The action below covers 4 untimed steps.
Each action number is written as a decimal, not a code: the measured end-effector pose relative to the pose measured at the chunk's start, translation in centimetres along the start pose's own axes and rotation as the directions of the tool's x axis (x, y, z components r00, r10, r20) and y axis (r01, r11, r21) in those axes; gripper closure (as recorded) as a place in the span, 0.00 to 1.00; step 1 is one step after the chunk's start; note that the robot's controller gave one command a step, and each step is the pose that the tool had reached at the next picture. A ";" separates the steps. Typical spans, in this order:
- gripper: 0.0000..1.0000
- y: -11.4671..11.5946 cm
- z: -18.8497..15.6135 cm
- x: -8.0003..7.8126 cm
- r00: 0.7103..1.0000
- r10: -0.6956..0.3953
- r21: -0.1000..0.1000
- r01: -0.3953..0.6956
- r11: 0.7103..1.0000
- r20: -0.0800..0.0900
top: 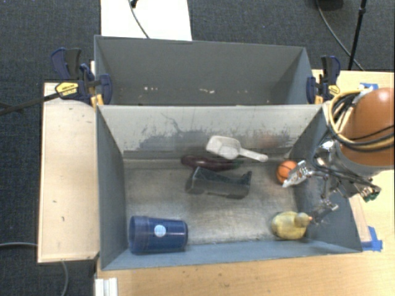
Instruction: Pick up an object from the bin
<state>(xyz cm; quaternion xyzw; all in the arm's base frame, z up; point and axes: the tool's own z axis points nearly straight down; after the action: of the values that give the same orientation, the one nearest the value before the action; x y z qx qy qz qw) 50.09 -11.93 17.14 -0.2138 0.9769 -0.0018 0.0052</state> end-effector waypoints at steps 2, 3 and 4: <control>1.00 -0.5 9.3 2.1 0.969 -0.246 -0.002 0.246 0.969 0.001; 1.00 -0.5 9.3 2.0 0.969 -0.247 -0.002 0.247 0.969 0.001; 1.00 1.3 9.3 1.1 0.953 -0.303 0.010 0.303 0.953 -0.006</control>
Offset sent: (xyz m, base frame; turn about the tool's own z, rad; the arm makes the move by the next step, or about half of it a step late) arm -0.0190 -0.0150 -0.0971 -0.2485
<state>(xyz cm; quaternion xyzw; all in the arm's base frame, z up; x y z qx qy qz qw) 48.69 -11.23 7.84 -0.3609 0.9326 -0.0082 0.0037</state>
